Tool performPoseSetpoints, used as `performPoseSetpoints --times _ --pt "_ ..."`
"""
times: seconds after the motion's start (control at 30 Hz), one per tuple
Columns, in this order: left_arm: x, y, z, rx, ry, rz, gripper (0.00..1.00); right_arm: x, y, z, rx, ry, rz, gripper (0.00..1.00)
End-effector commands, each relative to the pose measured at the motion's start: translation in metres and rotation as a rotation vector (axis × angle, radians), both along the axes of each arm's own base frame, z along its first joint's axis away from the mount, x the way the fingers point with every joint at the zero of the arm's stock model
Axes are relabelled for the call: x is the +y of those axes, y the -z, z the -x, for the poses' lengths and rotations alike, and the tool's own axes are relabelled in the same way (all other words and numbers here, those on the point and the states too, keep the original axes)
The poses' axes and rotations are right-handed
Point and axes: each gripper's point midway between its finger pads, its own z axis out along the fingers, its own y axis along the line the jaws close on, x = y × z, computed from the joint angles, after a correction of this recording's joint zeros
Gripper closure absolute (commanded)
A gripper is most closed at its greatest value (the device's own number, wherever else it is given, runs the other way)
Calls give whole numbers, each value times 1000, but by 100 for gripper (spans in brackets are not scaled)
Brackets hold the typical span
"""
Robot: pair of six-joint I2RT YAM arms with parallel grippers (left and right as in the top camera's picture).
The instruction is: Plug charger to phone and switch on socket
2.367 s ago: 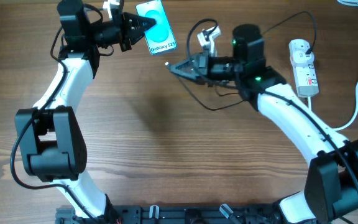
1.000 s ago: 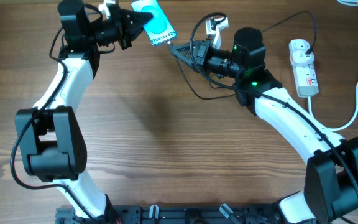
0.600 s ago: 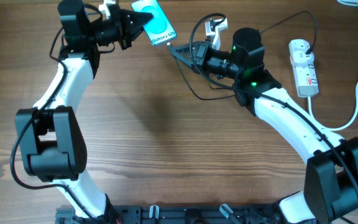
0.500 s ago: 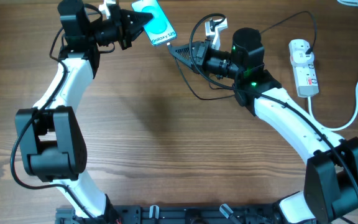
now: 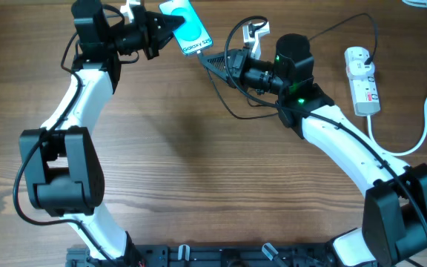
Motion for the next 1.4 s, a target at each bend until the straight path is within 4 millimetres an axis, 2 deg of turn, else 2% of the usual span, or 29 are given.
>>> performPoseSetpoints --times 0.0,0.1,0.17,0.27,0.83,1.37 --pt "-3 -9 5 -30 30 5 96 -3 8 -6 53 61 11 96" --pt "-3 -13 4 -56 30 5 96 -4 12 -8 65 72 19 96" --pt "-3 -13 4 -57 30 5 96 -4 8 -9 47 74 9 96" --pt "-3 -12 3 -57 25 4 96 0 -1 -4 29 38 -19 96" --pt "-1 -12 1 -57 12 2 96 5 -3 9 65 -42 -47 96" --pt "-1 -13 5 -57 33 6 96 -2 0 -5 57 40 -31 96"
